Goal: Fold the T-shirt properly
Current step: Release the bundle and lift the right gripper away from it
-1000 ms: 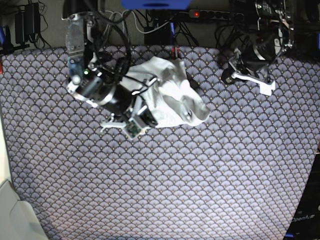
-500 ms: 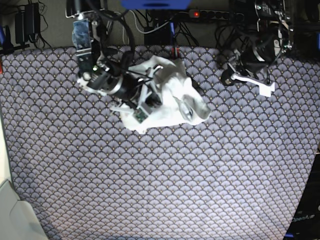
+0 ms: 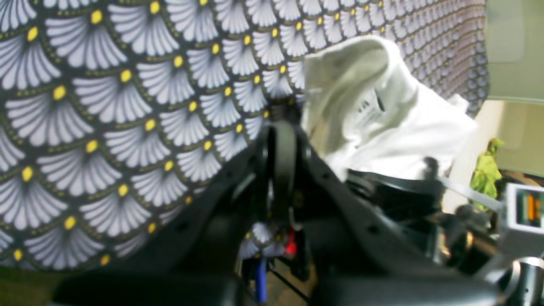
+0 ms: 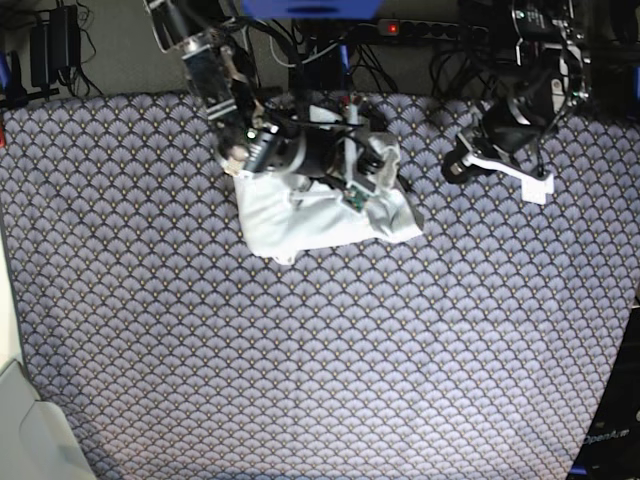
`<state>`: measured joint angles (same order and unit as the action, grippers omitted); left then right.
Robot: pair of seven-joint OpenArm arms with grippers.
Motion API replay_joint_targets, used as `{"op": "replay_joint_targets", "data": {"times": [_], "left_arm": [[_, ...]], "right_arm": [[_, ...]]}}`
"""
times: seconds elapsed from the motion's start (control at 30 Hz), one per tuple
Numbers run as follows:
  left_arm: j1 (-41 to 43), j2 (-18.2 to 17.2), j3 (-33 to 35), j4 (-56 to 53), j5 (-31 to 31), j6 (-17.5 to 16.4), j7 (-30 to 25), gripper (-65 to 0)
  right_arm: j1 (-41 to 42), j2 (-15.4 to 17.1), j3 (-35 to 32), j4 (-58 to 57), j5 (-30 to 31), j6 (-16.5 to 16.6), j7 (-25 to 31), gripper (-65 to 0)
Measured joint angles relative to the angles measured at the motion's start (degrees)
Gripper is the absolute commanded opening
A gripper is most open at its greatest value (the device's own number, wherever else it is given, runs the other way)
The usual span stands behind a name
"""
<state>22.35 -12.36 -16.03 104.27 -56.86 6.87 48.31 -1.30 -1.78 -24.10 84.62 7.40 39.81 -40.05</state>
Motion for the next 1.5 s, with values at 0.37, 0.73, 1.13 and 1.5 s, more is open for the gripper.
{"op": "replay_joint_targets", "data": {"times": [0.37,0.73,1.13,1.5], "left_arm": [[0.2,0.0,0.0,3.1,0.0,-0.1,0.2,-64.7],[-0.3,0.3,3.8,3.3,0.0,0.0,0.3,-64.7],[-2.0,1.3,6.1,0.1,0.2,0.2,0.7,-64.6],[-3.2,1.3,6.2,0.5,0.0,0.0,0.2,-53.7]], "right_arm": [[-0.5,2.9,0.1,8.4,-1.0,0.1,3.2,-65.0],[2.8,6.4,7.3,7.8,-0.8,0.3,2.9,-65.0],[6.4,10.3,15.2,-1.4,1.7,0.7,6.5,-65.0],[-1.3,10.6,15.0,6.8,0.4,0.0,5.6,-65.0]]}}
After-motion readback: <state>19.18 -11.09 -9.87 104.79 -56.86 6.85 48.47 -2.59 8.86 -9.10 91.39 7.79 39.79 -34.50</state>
